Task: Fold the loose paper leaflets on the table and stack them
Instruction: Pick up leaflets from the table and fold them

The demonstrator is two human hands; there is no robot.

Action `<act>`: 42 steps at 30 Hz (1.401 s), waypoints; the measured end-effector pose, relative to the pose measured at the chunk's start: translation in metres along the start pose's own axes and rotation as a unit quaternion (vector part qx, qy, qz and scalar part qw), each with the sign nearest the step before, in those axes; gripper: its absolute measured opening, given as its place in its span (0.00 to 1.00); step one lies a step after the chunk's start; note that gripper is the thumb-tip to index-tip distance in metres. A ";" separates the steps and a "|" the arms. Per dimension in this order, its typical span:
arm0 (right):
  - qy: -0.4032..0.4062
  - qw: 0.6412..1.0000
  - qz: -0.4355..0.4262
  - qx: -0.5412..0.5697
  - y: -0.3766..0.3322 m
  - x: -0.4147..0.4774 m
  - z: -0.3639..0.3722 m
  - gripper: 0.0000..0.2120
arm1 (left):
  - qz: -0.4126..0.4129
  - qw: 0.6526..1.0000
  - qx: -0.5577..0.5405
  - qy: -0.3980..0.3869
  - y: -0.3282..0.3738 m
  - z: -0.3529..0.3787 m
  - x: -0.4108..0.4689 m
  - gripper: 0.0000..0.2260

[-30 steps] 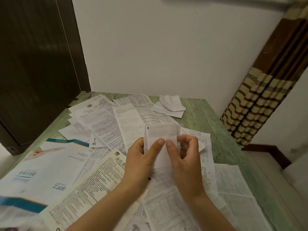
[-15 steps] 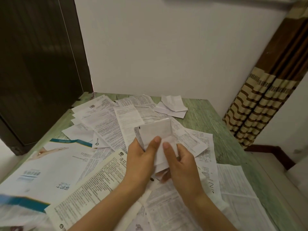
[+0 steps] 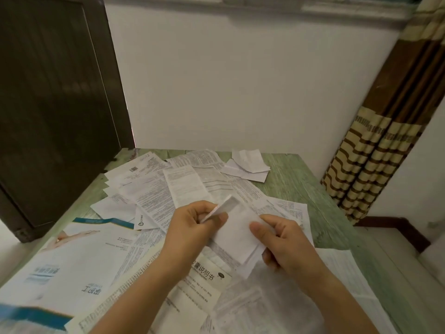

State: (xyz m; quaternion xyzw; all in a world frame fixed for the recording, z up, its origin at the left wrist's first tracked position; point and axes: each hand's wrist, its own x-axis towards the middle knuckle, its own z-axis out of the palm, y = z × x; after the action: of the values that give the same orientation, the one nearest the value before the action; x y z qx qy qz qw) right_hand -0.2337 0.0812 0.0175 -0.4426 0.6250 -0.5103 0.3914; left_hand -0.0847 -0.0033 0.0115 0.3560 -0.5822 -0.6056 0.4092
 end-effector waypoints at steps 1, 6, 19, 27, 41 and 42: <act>0.023 1.000 0.006 0.012 0.001 0.002 0.000 0.06 | -0.011 1.000 -0.018 0.013 -0.002 0.000 0.001 0.05; 0.055 0.994 0.021 0.092 0.003 0.003 0.004 0.11 | -0.071 0.990 -0.122 -0.008 -0.008 0.010 -0.005 0.05; 0.016 0.999 -0.008 0.044 -0.002 0.002 -0.017 0.13 | -0.053 0.992 -0.073 -0.089 0.004 0.001 -0.001 0.11; -0.017 0.998 0.049 -0.046 -0.031 0.007 -0.054 0.05 | -0.095 0.975 -0.015 -0.199 0.030 0.010 0.017 0.09; 0.140 0.988 0.051 0.043 -0.005 0.069 -0.108 0.08 | 0.086 0.974 0.199 0.069 0.031 0.091 0.111 0.09; 0.185 0.980 0.054 0.041 0.001 0.076 -0.115 0.07 | 0.088 0.972 0.185 0.115 0.030 0.091 0.120 0.09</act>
State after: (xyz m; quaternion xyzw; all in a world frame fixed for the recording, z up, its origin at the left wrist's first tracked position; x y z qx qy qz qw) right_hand -0.3654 0.0422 0.0336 -0.2898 0.6883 -0.5861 0.3141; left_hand -0.2145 -0.0748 0.0535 0.4407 -0.6621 -0.4038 0.4520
